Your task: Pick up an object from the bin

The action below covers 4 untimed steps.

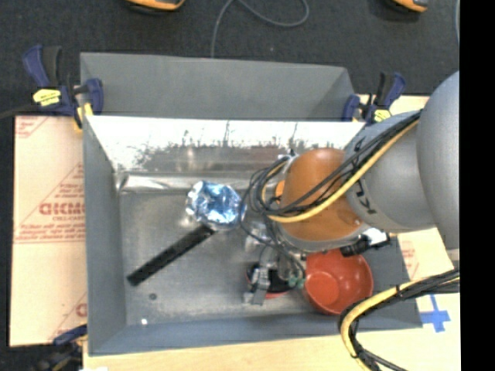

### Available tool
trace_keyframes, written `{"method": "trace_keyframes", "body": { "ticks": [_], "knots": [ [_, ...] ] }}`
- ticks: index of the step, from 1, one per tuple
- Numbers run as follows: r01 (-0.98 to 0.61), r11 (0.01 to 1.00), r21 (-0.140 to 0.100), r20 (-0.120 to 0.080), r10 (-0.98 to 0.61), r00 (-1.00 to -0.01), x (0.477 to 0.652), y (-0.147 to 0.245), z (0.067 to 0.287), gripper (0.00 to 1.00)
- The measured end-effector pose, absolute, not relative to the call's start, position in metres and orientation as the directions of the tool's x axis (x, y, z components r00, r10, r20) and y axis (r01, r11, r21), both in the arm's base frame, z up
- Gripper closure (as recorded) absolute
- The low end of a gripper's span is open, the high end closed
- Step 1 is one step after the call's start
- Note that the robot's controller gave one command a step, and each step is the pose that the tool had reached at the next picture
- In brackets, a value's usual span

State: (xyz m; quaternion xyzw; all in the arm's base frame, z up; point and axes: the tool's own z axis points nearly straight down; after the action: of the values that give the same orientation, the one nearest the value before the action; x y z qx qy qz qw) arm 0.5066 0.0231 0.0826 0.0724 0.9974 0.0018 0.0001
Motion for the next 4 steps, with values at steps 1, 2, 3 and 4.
{"method": "trace_keyframes", "body": {
  "ticks": [1,2,3,4],
  "knots": [
    [0.154,0.988,0.003,-0.003,0.154,-0.988,0.483,0.004,0.074,0.0],
    [-0.087,0.996,0.008,-0.006,-0.087,-0.996,0.506,-0.054,0.071,0.0],
    [-0.1,0.995,0.003,-0.007,-0.1,-0.995,0.502,-0.048,0.072,1.0],
    [-0.097,0.995,0.004,-0.006,-0.097,-0.995,0.502,-0.048,0.072,1.0]
  ]
}}
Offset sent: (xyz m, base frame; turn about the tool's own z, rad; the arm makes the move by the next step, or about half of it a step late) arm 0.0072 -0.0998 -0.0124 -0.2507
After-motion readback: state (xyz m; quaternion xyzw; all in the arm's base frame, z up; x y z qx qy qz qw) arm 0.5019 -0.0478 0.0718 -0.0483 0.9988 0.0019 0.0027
